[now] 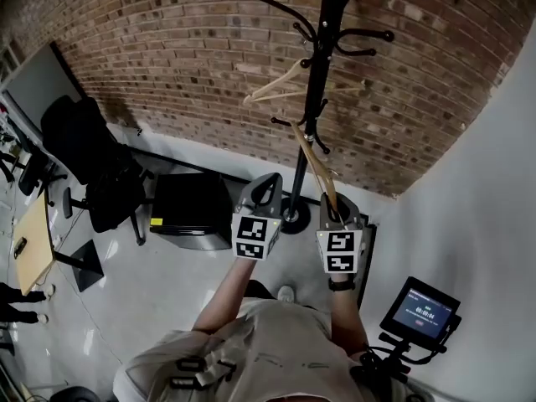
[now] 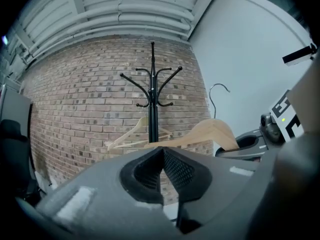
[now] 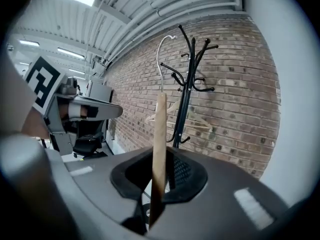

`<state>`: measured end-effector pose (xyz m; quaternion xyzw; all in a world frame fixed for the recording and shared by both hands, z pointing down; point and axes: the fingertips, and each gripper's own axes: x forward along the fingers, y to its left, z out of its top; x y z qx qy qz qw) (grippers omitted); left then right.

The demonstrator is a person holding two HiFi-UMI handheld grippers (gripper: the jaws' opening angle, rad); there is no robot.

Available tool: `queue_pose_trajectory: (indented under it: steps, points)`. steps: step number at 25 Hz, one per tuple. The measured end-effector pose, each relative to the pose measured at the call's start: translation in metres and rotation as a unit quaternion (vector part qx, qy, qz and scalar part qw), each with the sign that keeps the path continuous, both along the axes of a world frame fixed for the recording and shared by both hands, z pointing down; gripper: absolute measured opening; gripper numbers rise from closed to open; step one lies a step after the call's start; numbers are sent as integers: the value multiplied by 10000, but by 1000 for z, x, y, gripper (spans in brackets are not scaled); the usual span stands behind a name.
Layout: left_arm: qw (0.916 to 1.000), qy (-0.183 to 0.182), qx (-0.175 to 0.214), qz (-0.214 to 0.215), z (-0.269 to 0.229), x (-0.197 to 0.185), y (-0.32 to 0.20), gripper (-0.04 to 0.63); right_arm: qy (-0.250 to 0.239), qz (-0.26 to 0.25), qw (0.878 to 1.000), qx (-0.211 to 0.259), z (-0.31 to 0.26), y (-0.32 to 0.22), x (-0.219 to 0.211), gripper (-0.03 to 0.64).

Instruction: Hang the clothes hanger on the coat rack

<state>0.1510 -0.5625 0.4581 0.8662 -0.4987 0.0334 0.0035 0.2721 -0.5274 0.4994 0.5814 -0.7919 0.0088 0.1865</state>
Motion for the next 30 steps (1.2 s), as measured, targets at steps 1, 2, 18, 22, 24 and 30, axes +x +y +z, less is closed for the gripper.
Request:
queue_pose_trajectory:
  steps: [1, 2, 18, 22, 24, 30]
  points:
    - [9999, 28, -104, -21, 5, -3, -4, 2, -7, -52, 10000, -38, 3, -7, -1, 43]
    - [9998, 49, -167, -66, 7, -8, -10, 2, -12, -110, 9999, -72, 4, -13, -2, 43]
    - [9998, 180, -83, 57, -4, -44, -96, 2, 671, -1291, 9887, -374, -27, -128, -50, 49]
    - [9998, 181, 10, 73, -13, -49, -113, 2, 1159, -1559, 9809, -143, -62, -154, -56, 51]
    - [9998, 151, 37, 92, -13, -49, -121, 2, 1195, -1715, 9779, -66, -77, -164, -60, 51]
    - [9992, 268, 224, 186, -22, -43, -142, 2, 267, -2333, 9716, -289, -107, -193, -68, 51]
